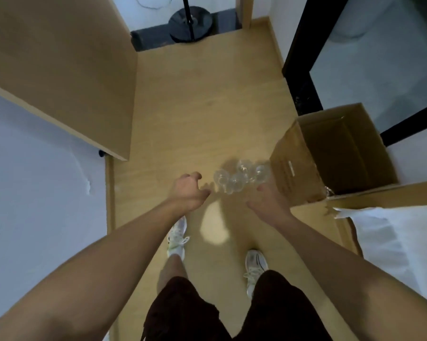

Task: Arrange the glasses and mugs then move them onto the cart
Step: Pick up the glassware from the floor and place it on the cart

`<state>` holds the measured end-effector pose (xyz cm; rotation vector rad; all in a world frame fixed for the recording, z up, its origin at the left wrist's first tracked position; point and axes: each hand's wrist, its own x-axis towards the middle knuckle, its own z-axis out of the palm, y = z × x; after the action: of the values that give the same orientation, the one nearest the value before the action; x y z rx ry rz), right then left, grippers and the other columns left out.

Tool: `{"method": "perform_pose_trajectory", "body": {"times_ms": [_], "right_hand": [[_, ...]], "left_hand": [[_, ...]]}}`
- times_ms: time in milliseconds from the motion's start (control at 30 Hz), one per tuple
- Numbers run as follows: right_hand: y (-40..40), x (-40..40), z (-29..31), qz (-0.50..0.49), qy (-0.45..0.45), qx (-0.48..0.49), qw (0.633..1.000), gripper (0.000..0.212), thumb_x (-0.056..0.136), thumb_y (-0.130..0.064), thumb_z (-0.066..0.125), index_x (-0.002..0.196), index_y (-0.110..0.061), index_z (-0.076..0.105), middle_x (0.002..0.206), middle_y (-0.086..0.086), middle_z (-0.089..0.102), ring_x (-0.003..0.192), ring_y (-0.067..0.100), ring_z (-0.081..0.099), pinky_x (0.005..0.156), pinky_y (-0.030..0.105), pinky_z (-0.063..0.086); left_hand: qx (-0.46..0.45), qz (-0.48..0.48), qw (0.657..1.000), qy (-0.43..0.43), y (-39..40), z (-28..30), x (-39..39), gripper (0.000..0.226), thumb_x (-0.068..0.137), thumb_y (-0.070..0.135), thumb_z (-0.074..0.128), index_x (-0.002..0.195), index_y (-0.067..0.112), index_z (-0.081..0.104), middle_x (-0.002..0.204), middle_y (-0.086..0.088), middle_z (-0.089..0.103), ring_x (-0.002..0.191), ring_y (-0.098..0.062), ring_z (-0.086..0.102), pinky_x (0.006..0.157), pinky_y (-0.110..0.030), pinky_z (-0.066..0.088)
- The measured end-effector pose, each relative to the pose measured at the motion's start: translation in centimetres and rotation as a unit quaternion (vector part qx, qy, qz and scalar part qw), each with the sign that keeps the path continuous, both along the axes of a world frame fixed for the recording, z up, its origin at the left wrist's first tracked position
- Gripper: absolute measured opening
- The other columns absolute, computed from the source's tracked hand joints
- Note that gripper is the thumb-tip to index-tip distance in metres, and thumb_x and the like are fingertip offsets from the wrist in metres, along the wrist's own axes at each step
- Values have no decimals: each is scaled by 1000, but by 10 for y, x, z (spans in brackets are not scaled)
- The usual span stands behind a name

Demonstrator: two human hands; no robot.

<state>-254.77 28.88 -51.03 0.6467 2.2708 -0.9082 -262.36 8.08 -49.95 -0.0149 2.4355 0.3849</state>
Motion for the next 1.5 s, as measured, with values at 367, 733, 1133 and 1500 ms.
{"method": "perform_pose_trajectory", "body": {"times_ms": [367,733,1133,1500], "right_hand": [[-51,-40,-221,-197,-123,-19,972,60,87,-42,73,137,-15,55,132,14,61,121,31,58,101,39,47],[-70,-56,-467,-384,-148,-103,905,48,81,-43,79,121,-22,62,112,2,65,97,19,63,85,30,48],[-63,-81,-595,-548,-73,-358,752,25,92,-30,71,116,-22,67,103,3,67,89,19,63,76,34,55],[-53,-76,-577,-597,-82,-339,722,7,92,-10,62,90,-16,62,88,6,61,79,21,62,67,34,51]], "left_hand": [[44,76,991,-101,-34,-228,-87,52,91,44,69,137,20,57,135,-10,62,125,-28,56,101,-33,41],[121,205,959,-151,-21,-464,-82,38,85,36,78,120,27,68,125,1,65,114,-19,61,100,-34,49],[228,325,875,-279,25,-589,-71,46,87,27,75,131,33,62,125,8,65,113,-7,57,96,-37,48],[258,383,822,-333,34,-571,-82,34,84,17,71,114,30,63,124,7,65,119,-18,54,106,-53,41]]}}
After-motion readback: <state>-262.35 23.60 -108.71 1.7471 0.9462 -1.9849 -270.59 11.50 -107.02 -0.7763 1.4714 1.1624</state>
